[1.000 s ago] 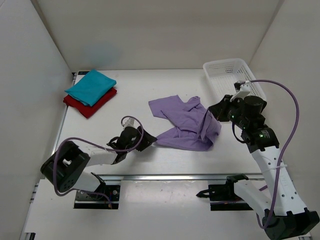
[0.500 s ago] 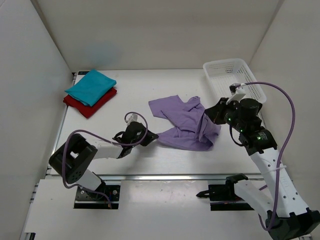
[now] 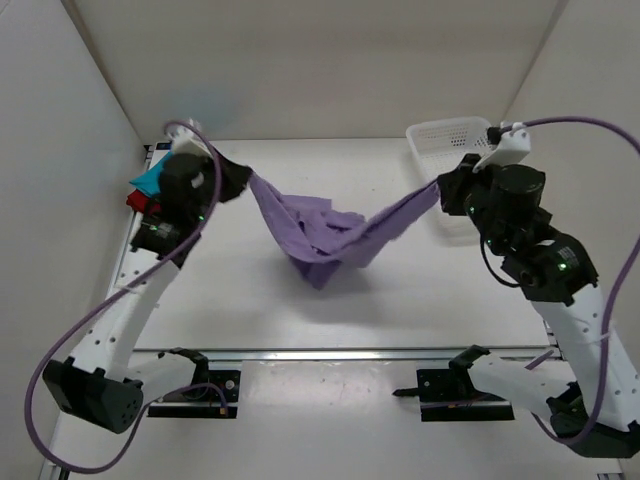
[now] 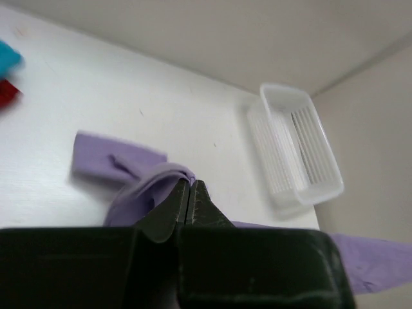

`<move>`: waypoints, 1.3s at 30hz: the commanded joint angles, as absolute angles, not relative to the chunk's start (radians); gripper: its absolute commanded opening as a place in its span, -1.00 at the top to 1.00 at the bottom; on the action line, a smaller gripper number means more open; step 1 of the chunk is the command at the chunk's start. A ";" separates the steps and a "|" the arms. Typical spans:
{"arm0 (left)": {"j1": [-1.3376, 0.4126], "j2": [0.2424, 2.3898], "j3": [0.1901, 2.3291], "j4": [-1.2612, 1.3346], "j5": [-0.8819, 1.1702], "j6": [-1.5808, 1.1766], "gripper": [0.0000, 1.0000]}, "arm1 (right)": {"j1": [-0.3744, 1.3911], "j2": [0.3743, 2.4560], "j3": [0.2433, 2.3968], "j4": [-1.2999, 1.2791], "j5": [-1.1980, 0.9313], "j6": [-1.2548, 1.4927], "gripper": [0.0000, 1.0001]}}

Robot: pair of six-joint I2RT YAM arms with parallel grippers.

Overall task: Fold and stack the t-shirts
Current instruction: Flatten out the tshirt

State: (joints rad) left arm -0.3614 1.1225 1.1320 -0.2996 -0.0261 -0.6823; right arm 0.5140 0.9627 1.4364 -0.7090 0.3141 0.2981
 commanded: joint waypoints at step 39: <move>-0.032 1.831 2.235 -0.786 0.082 -0.468 1.00 | 0.169 2.054 2.565 -0.525 -0.089 0.213 1.00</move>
State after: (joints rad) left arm -0.0467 1.7218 1.9469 -0.7826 0.0433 -0.4297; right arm 0.2390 2.0773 2.4832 -0.6491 0.1120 0.0715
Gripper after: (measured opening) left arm 0.036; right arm 0.018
